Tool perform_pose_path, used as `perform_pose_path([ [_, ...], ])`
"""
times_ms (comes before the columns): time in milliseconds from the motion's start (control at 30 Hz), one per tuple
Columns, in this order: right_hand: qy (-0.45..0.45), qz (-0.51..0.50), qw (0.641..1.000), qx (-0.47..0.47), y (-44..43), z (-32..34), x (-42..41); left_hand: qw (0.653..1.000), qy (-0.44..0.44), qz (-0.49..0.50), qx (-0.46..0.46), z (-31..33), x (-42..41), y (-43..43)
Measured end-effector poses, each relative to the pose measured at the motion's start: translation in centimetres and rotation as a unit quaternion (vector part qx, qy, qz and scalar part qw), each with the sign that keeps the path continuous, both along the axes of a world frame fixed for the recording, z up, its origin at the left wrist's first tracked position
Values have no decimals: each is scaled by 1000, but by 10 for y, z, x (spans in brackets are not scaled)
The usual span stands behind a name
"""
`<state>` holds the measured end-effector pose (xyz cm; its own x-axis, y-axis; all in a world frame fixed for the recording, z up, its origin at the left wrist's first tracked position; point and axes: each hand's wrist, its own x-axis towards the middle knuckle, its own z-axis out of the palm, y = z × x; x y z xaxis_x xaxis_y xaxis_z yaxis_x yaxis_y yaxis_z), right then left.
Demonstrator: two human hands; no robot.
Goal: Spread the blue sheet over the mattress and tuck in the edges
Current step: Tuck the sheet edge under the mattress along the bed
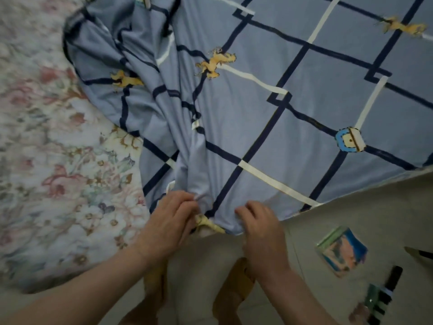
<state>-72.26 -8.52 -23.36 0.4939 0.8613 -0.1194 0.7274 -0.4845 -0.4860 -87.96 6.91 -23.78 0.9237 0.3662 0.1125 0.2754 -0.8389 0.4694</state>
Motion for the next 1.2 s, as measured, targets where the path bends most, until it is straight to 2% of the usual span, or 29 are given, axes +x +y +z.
perform_pose_path([
  [100,57,14,995,76,30,23,-52,991,-6,124,42,-6,-33,37],
  [167,77,73,992,75,53,29,-93,989,44,118,77,-17,-55,70],
  [233,68,127,989,21,70,21,-120,990,91,40,103,-28,-64,95],
  [267,21,133,991,-2,82,10,-129,989,101,-17,104,-31,-65,108],
  [333,-67,108,992,-12,109,-6,-142,980,109,-129,107,-35,-67,138],
  [367,-82,91,993,3,113,-9,-136,975,103,-168,104,-36,-59,147],
  [400,-79,63,995,25,121,-9,-129,970,92,-203,95,-35,-51,157],
  [467,-11,-80,994,70,127,4,-98,965,68,-248,62,-32,-21,164],
  [533,44,-296,946,125,131,5,-60,969,52,-242,15,-31,9,166],
  [567,50,-375,917,123,130,-1,-42,973,51,-222,-20,-32,22,164],
  [600,36,-416,904,96,125,-10,-29,978,42,-200,-49,-34,33,159],
  [700,-79,-380,921,48,117,-22,-21,989,43,-132,-57,-37,57,148],
  [800,-178,-291,933,112,118,-3,-37,993,33,-109,-36,-40,65,146],
  [900,-219,-120,964,95,122,16,-66,986,16,-165,-21,-32,59,148],
  [967,-217,-4,975,49,121,12,-80,971,40,-235,15,-25,51,151],
  [1000,-218,22,975,23,120,9,-84,963,56,-261,32,-22,46,154],
  [1067,-189,-18,982,-2,118,8,-91,950,112,-287,41,-12,34,156],
  [1133,-103,-107,989,-8,116,12,-102,945,161,-278,61,-1,15,156],
  [1200,-23,-187,982,15,118,14,-117,946,150,-276,77,7,-6,160],
])
